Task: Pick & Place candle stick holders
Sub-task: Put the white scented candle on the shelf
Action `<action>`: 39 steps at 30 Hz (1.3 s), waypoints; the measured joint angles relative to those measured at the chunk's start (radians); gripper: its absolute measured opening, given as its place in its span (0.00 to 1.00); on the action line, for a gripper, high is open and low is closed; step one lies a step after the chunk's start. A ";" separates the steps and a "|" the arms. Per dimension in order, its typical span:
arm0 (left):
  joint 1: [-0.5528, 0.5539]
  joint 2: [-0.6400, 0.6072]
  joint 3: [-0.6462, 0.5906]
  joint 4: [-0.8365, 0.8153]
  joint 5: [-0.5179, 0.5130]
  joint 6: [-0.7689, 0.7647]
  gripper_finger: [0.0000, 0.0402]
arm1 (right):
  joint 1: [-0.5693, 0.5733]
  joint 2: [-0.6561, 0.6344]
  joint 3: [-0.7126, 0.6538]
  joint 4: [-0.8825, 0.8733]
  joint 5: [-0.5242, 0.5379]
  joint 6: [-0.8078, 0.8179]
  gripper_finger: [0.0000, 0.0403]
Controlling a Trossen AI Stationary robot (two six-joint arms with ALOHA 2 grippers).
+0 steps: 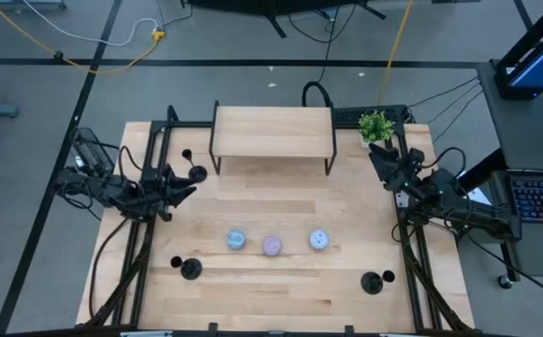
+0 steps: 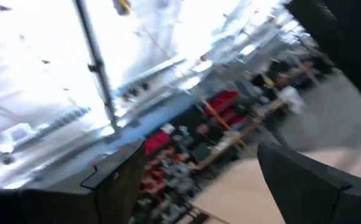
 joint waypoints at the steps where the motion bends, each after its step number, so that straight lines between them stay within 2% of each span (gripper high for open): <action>1: 0.000 0.000 0.000 0.000 -0.009 0.004 0.32 | 0.000 0.032 0.007 0.031 -0.015 0.003 0.76; 5: 0.000 0.000 0.000 0.000 -0.039 0.006 0.32 | 0.012 0.190 0.092 0.050 -0.098 0.006 0.75; 10: 0.000 0.000 0.000 -0.001 -0.050 0.006 0.32 | 0.084 0.439 0.326 -0.031 -0.181 -0.125 0.75; 12: 0.000 0.000 0.000 -0.003 -0.049 -0.004 0.32 | 0.121 0.534 0.448 -0.136 -0.197 -0.196 0.75; 19: 0.000 0.000 0.000 -0.016 -0.047 -0.010 0.32 | 0.253 0.810 0.890 -0.694 -0.167 -0.398 0.75; 25: 0.000 0.000 0.000 -0.031 -0.047 -0.010 0.32 | 0.360 0.991 1.142 -0.997 -0.083 -0.510 0.75; 30: 0.000 0.000 0.000 -0.042 -0.047 -0.010 0.32 | 0.429 1.097 1.233 -1.169 -0.030 -0.515 0.75; 39: 0.000 0.000 0.000 -0.045 -0.046 -0.012 0.32 | 0.501 1.238 1.245 -1.397 -0.036 -0.478 0.75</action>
